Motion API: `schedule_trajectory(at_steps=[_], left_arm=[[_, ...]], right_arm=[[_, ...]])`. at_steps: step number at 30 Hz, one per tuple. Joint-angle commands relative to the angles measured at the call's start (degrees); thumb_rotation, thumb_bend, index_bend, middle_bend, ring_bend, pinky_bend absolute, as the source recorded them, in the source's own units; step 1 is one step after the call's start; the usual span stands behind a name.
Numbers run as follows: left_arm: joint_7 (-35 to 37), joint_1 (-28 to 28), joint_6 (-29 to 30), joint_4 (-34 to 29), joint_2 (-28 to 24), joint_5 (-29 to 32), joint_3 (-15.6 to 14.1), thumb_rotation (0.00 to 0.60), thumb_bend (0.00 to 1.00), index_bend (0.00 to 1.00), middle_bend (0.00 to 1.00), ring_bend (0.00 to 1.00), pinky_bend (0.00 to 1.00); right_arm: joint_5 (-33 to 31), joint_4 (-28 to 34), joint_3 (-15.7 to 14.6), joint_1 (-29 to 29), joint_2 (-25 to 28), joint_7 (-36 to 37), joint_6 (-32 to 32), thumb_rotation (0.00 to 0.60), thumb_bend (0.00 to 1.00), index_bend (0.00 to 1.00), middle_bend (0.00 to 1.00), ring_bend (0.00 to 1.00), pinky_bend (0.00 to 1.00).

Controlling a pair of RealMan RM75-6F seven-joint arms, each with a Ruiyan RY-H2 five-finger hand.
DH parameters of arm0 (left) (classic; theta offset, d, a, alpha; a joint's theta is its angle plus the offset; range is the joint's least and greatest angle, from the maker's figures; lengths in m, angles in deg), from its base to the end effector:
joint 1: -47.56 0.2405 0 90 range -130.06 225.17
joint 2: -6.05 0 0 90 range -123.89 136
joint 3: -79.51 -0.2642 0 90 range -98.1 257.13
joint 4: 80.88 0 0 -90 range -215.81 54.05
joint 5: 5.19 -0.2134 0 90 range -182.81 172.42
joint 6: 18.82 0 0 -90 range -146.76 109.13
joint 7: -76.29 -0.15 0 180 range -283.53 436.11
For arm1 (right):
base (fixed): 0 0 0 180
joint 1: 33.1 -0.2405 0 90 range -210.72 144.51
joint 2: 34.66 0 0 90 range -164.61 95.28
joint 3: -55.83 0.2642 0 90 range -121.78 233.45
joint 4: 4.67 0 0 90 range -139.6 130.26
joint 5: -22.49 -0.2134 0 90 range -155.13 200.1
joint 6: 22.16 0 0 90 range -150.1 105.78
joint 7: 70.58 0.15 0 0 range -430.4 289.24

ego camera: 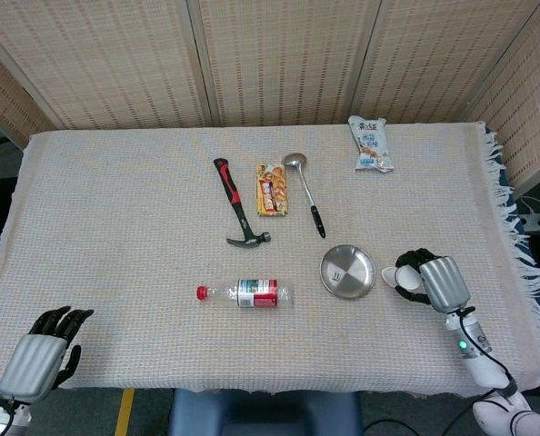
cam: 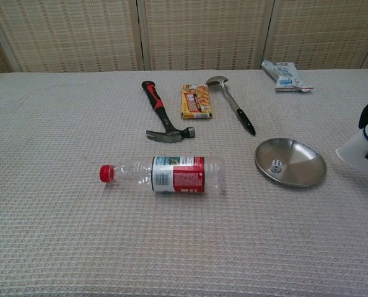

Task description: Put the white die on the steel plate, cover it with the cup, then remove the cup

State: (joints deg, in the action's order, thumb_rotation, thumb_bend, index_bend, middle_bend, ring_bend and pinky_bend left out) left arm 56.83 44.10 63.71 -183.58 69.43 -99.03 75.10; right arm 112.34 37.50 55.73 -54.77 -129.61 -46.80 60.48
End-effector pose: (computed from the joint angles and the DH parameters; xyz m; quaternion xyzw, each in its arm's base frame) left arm -0.2790 0.1478 0.1208 -0.6956 -0.3480 -0.3142 0.5444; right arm -0.3371 -0.2937 0.0473 0.6586 -0.3364 0.4642 0.4874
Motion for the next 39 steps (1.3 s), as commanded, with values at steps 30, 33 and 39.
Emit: schedule_trajectory(at_steps=[30, 33, 39], left_arm=[[0.48, -0.09, -0.04, 0.22, -0.06, 0.16, 0.13, 0.600, 0.58, 0.16, 0.20, 0.14, 0.18], [0.32, -0.12, -0.15, 0.29, -0.02, -0.09, -0.03, 0.600, 0.58, 0.16, 0.20, 0.14, 0.18], [0.03, -0.22, -0.38, 0.32, 0.10, -0.29, -0.15, 0.600, 0.58, 0.16, 0.20, 0.14, 0.18]], right_arm=[[1.20, 32.16, -2.03, 5.58, 19.09, -16.10, 1.30, 0.600, 0.06, 0.00, 0.05, 0.00, 0.17], [-0.91, 41.78, -2.37, 8.37, 22.18, -24.83, 2.62, 0.600, 0.06, 0.00, 0.05, 0.00, 0.17], [-6.68, 51.26, -2.14, 10.79, 24.42, -37.82, 0.86, 0.600, 0.10, 0.00, 0.05, 0.00, 0.17]])
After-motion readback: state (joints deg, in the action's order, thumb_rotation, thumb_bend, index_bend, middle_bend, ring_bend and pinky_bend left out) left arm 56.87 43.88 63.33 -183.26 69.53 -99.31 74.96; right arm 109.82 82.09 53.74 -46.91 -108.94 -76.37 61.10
